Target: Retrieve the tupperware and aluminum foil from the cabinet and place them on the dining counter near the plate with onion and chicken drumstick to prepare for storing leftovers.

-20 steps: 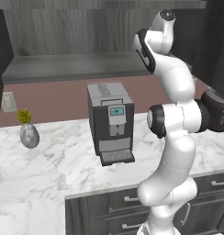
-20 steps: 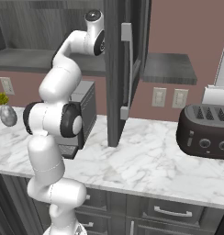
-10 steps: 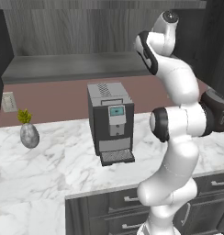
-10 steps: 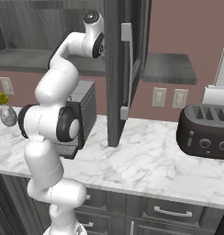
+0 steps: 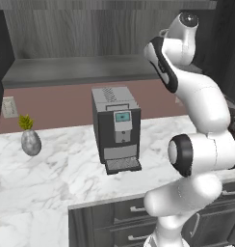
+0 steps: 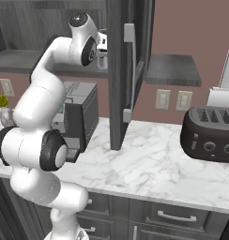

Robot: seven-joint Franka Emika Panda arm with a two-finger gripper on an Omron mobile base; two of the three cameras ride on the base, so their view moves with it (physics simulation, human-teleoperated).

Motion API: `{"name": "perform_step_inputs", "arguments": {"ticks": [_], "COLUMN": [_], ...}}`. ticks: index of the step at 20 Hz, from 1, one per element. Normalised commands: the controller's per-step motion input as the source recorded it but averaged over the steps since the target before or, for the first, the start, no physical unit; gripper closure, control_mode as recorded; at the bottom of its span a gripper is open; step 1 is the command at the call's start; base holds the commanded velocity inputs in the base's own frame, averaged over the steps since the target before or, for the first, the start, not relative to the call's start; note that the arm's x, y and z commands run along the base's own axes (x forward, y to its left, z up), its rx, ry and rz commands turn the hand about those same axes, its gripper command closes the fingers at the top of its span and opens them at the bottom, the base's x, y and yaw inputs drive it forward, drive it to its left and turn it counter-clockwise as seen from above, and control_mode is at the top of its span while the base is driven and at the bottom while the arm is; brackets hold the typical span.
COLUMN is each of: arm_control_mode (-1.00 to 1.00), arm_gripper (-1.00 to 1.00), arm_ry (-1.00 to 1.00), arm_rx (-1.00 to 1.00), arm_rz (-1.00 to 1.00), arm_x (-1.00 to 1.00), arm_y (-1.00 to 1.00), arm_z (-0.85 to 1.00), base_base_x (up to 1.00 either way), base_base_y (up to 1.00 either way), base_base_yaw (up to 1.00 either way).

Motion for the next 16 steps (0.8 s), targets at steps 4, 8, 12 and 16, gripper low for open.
{"name": "perform_step_inputs", "arguments": {"ticks": [4,8,12,16], "arm_control_mode": [-1.00,-1.00,-1.00,-1.00], "arm_gripper": [1.00,1.00,1.00,1.00], "arm_ry": [0.29,0.37,0.28,0.07], "arm_rx": [0.00,0.00,0.00,-0.01], "arm_rz": [0.00,0.00,0.00,0.00], "arm_x": [-1.00,-1.00,-1.00,-1.00], "arm_y": [0.50,0.40,0.25,0.26], "arm_z": [0.00,0.02,0.23,-0.02], "base_base_x": [0.00,0.00,0.00,0.00], "base_base_y": [0.00,0.00,0.00,0.00], "base_base_yaw": [0.00,0.00,0.00,0.00]}}
